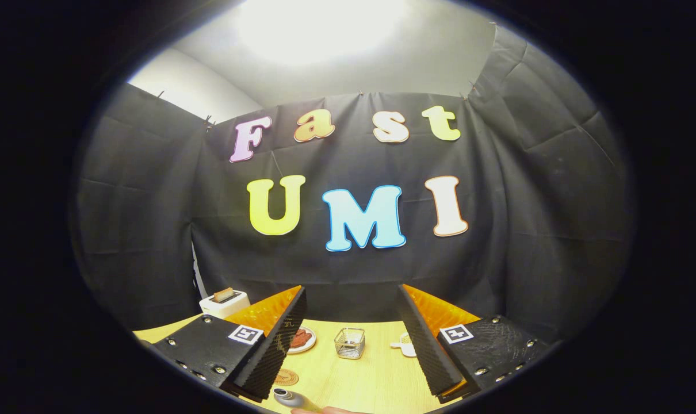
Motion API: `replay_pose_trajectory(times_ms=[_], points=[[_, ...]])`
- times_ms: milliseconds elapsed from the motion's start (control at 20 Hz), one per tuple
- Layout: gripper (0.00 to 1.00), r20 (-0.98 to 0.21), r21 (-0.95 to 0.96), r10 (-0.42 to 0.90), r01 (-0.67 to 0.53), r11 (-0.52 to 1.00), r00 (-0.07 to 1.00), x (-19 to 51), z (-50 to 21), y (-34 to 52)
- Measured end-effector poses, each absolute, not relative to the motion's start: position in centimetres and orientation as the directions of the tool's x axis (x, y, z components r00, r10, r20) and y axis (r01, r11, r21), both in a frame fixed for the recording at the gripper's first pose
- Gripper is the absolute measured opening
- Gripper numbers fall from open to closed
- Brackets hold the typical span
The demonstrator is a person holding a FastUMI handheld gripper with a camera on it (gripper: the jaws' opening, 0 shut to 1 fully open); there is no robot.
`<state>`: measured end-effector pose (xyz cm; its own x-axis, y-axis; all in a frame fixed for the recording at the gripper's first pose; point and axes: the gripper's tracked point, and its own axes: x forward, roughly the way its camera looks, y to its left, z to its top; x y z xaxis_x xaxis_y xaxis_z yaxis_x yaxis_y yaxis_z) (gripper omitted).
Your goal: Take the bottle from table, then pour the juice into the cup, finally place the bottle on the coaster
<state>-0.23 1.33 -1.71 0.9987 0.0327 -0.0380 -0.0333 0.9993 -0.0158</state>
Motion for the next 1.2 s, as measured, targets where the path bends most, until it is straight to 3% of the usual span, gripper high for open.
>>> replay_pose_trajectory(times_ms=[500, 850, 1200], points=[[0.96, -0.107, -0.022, 0.112, -0.115, 0.993, 0.988, -1.4, -10.8, 5.9], [0.96, -0.079, -0.001, 0.19, -0.191, 0.982, 0.979, -3.6, -17.5, 10.7], [0.96, -0.052, -0.017, 0.088, -0.089, 0.996, 0.995, -3.1, -23.9, 10.7]])
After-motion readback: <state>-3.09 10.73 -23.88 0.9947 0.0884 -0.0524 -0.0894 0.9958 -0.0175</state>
